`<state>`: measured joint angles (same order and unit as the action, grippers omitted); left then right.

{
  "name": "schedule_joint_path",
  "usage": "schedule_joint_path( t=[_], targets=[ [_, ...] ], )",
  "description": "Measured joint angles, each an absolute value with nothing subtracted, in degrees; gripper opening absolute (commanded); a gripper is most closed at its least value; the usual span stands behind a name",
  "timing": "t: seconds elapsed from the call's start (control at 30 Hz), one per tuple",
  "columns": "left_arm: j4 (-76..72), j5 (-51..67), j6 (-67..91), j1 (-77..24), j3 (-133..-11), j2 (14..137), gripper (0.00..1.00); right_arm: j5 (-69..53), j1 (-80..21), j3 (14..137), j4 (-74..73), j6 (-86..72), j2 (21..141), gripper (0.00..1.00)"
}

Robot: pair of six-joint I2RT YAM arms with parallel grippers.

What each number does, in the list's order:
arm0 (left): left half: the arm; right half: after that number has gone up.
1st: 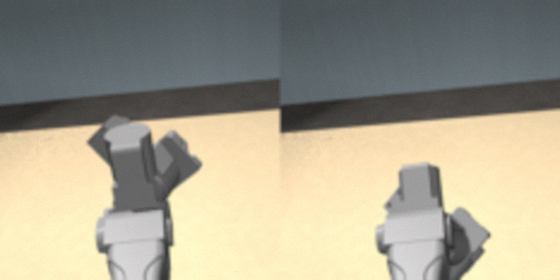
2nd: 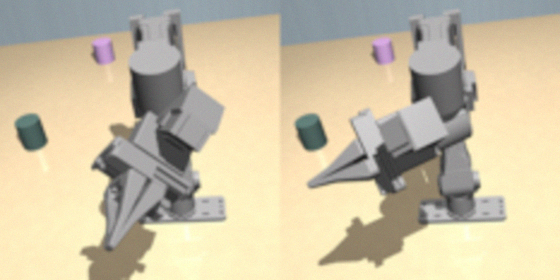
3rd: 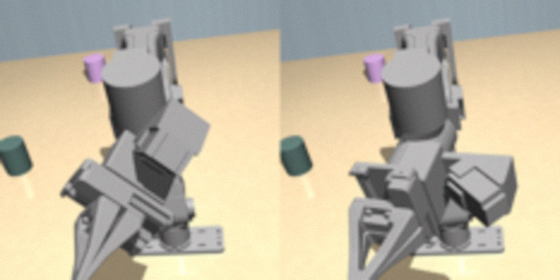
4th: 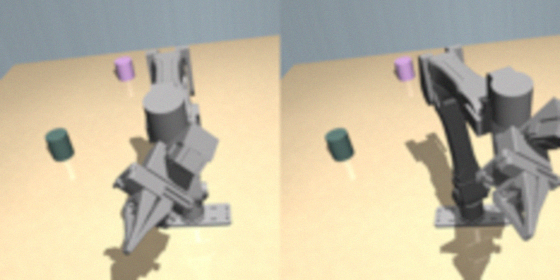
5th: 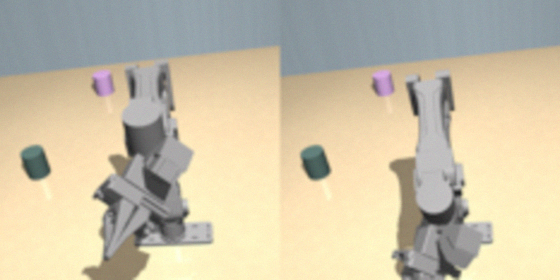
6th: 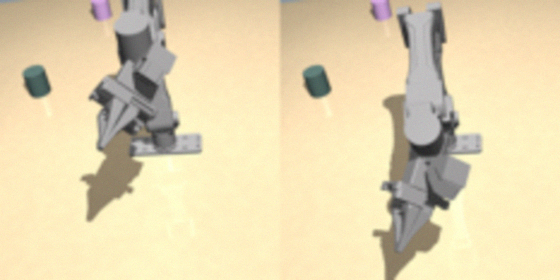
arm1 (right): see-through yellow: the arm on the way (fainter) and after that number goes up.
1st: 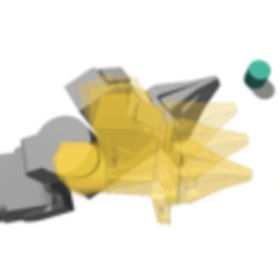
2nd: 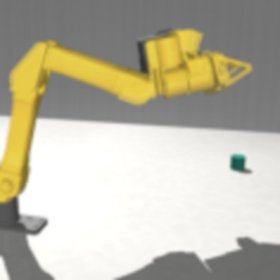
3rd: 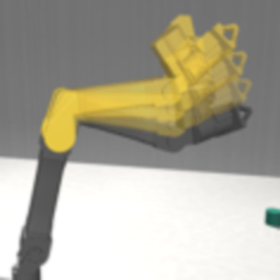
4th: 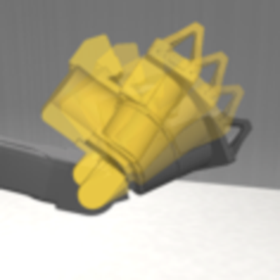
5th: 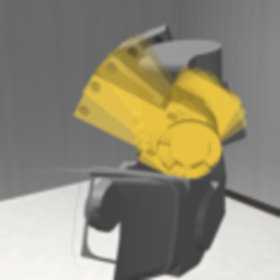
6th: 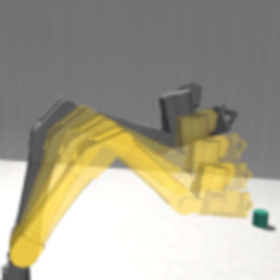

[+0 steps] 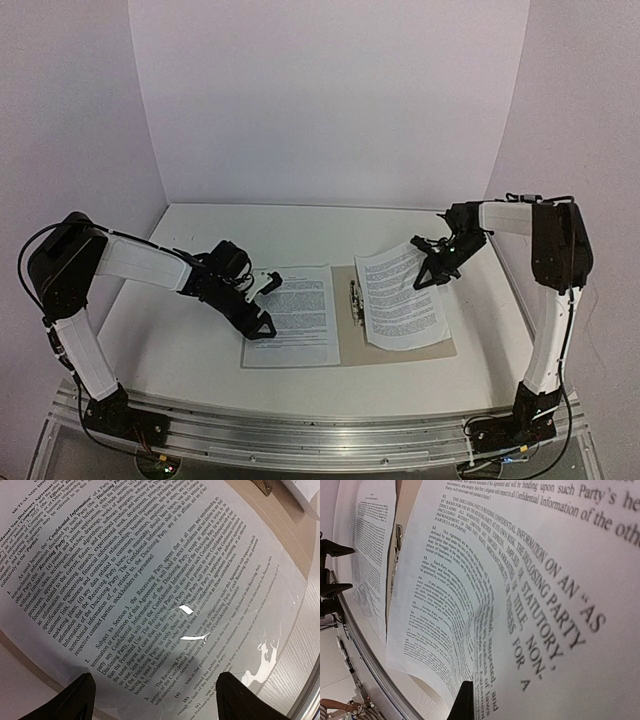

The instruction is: Put the files into the folder

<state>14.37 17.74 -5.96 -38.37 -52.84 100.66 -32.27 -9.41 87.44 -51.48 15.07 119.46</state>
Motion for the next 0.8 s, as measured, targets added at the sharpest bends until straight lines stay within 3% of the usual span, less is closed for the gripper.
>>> schedule_joint_path(
  t=[0.5,0.8],
  targets=[
    [14.35,17.76,-5.98,-38.37,-52.84,100.64,0.84,-28.93,-9.41,87.53,-54.28,13.72,114.89,0.00],
    [14.33,17.78,-5.98,-38.37,-52.84,100.64,0.84,-34.37,-9.41,86.54,-54.02,14.94,114.74,0.00]
  ],
)
